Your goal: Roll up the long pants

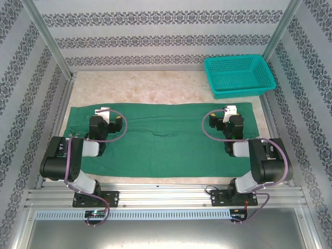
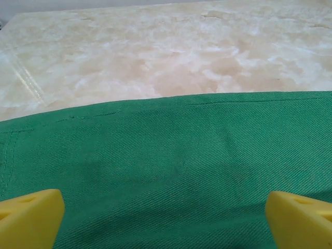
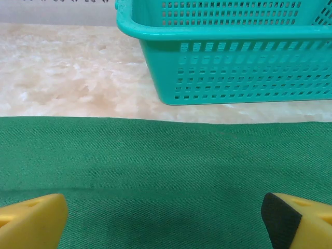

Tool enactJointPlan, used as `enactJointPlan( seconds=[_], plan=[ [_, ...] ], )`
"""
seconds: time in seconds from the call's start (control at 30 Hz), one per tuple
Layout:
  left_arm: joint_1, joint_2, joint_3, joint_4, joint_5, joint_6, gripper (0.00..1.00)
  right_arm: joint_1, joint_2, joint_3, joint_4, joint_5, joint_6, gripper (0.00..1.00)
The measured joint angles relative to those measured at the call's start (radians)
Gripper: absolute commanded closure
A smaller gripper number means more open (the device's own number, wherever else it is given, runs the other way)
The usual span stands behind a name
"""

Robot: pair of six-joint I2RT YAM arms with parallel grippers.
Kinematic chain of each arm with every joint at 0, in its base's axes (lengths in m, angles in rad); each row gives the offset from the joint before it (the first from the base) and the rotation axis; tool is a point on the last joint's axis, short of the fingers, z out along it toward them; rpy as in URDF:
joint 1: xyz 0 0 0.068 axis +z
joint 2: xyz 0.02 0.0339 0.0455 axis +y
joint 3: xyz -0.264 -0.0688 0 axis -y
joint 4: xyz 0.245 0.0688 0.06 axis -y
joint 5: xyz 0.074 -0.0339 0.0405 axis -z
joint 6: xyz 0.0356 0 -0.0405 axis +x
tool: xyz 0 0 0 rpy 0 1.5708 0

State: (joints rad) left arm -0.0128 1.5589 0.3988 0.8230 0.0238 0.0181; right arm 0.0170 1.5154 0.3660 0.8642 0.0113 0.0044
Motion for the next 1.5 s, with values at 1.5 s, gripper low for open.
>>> enactJointPlan(
  seconds=[1.5],
  plan=[
    [0.059,0.136,0.689,-0.762,-0.057,-0.150,0.00,0.018,-0.112,0.151,-0.299,0.201,0.061,0.02]
  ],
)
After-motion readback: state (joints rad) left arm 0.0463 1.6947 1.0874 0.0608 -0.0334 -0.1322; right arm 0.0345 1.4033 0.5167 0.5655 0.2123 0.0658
